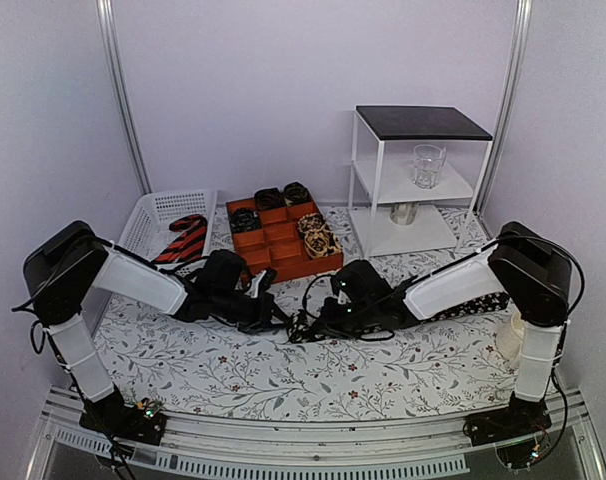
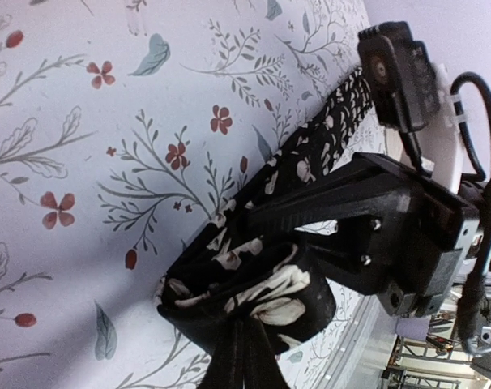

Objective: Roll the ties
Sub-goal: Roll the tie at the center of the board.

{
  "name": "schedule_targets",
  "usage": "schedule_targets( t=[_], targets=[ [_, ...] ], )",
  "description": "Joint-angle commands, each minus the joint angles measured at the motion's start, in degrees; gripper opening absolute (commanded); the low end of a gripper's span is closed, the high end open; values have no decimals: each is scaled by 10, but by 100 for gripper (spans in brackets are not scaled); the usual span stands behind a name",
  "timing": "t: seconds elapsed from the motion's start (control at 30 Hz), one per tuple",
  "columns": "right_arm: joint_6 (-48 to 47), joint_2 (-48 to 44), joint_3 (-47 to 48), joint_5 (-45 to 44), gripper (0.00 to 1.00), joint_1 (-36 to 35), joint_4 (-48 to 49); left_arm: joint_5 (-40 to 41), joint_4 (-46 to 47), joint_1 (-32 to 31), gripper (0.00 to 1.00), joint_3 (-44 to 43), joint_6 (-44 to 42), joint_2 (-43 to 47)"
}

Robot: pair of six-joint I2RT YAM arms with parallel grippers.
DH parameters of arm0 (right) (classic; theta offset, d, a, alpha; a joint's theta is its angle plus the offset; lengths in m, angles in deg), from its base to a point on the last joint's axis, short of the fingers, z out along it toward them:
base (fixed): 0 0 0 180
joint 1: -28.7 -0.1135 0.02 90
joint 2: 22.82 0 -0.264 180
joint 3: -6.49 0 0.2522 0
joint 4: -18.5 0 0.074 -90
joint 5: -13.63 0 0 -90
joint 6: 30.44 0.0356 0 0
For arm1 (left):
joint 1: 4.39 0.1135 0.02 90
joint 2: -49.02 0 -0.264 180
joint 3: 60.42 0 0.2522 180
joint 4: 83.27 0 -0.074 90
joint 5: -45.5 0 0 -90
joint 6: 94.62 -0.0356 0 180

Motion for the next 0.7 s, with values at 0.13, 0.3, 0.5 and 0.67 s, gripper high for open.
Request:
schedule_targets(
  t=[0.13, 0.3, 0.5, 0.67],
  targets=[
    [-6, -109, -49, -42, 20, 19, -3, -13, 4, -20, 0, -39, -14, -28],
    [-13, -109, -46, -21, 35, 19, -2, -17, 5, -24, 0, -57, -14, -54],
    [-13, -84, -32, 1, 38, 19, -11, -21, 7, -32, 0, -67, -15, -73],
    [-12, -56, -12, 12, 36, 19, -27, -21, 7, -34, 0, -69, -18, -79]
  ],
)
